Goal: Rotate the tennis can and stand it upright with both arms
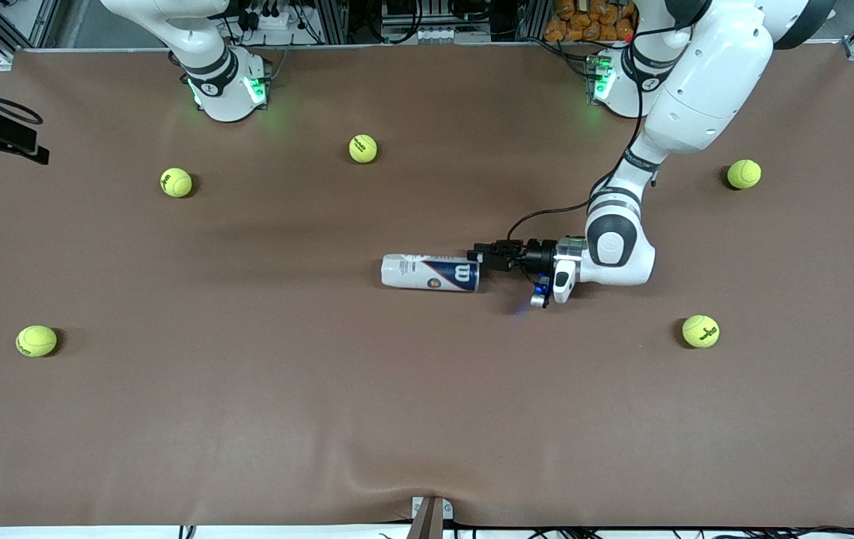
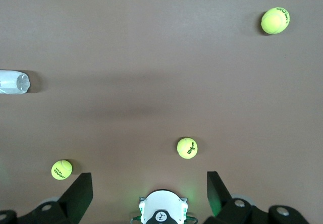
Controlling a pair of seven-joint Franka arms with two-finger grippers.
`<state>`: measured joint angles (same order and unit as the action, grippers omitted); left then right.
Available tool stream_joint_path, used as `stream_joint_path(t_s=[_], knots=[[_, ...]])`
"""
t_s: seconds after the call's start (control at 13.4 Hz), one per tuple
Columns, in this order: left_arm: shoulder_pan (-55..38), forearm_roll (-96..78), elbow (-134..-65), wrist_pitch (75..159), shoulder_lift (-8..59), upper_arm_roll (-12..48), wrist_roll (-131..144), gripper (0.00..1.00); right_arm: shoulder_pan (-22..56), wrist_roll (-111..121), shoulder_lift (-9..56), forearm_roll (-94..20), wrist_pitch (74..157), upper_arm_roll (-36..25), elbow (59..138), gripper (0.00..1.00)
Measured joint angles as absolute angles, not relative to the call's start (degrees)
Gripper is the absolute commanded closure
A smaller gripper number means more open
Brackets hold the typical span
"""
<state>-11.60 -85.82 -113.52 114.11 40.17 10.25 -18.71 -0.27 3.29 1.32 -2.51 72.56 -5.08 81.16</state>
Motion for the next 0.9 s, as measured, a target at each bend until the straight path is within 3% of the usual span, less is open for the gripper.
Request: stream_joint_path(t_s=[0.52, 0.9], knots=[[-9.43, -85.67, -109.73, 114.12, 40.53, 10.10, -18.14, 0.46, -1.87, 2.94, 1.33, -2.25, 75.59, -5.37, 79.86, 0.00], [-9.72, -85.66, -105.61, 114.15, 44.39, 10.14, -17.72, 0.45, -2.59, 0.69, 1.33, -2.06, 76.62, -5.44, 79.83, 0.00]])
